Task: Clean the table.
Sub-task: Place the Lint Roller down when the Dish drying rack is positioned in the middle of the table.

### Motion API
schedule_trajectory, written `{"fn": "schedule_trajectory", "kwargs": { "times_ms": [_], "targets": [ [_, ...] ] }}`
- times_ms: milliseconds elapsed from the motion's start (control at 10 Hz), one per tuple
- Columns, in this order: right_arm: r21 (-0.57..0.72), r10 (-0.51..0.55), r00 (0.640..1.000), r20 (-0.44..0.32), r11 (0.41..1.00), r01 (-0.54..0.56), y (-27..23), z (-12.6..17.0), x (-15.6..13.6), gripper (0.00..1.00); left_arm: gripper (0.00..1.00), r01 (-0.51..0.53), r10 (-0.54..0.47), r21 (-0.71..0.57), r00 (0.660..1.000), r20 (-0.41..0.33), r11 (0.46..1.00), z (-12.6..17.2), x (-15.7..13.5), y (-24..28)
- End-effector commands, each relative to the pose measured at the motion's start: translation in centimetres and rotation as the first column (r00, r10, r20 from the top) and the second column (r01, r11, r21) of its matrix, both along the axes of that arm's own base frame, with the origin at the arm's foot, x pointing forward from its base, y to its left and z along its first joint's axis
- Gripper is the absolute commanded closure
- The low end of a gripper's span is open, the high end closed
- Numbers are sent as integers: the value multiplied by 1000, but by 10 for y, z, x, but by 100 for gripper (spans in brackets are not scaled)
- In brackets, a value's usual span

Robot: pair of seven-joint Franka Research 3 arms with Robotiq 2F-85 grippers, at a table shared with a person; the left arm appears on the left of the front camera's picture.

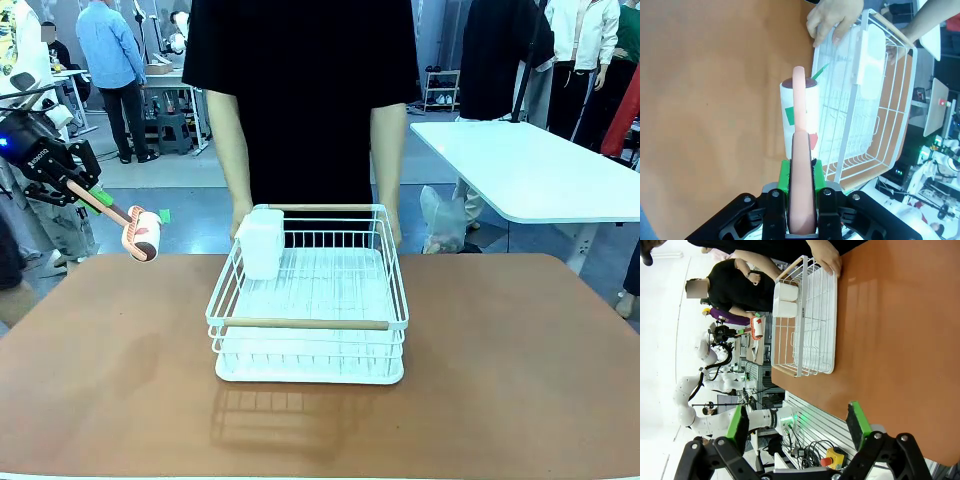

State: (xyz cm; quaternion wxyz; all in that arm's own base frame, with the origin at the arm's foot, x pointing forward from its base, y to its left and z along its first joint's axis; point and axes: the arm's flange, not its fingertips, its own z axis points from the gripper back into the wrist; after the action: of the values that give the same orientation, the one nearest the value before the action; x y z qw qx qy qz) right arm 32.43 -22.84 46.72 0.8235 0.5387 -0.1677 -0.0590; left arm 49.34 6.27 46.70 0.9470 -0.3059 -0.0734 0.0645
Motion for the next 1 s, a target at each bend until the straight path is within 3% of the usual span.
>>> {"fn": "schedule_trajectory", "kwargs": {
  "times_ms": [0, 300, 500, 600, 700, 800, 900],
  "targets": [
    [10, 4, 1000, 20, 1000, -4, 0, 4, 0, 0, 79, -8, 8, 0, 1000, 3, 1000, 5, -1, -1],
    [10, 4, 1000, 20, 1000, -4, 0, 4, 0, 0, 79, 0, 0, 0, 1000, 0, 1000, 0, 0, 0],
    [10, 4, 1000, 20, 1000, -4, 0, 4, 0, 0, 79, -162, 160, -32, 986, -55, 986, 6, 1, -9],
    [10, 4, 1000, 20, 1000, -4, 0, 4, 0, 0, 79, -273, 270, -13, 956, -114, 962, 6, -2, -13],
    [10, 4, 1000, 20, 1000, -4, 0, 4, 0, 0, 79, -383, 378, -7, 914, -150, 924, 5, -2, -14],
    [10, 4, 1000, 20, 1000, -4, 0, 4, 0, 0, 79, -561, 554, -13, 821, -137, 828, 3, 0, -18],
    [10, 4, 1000, 20, 1000, -4, 0, 4, 0, 0, 79, -700, 691, -7, 705, -159, 714, -3, 1, -23]
  ]
}}
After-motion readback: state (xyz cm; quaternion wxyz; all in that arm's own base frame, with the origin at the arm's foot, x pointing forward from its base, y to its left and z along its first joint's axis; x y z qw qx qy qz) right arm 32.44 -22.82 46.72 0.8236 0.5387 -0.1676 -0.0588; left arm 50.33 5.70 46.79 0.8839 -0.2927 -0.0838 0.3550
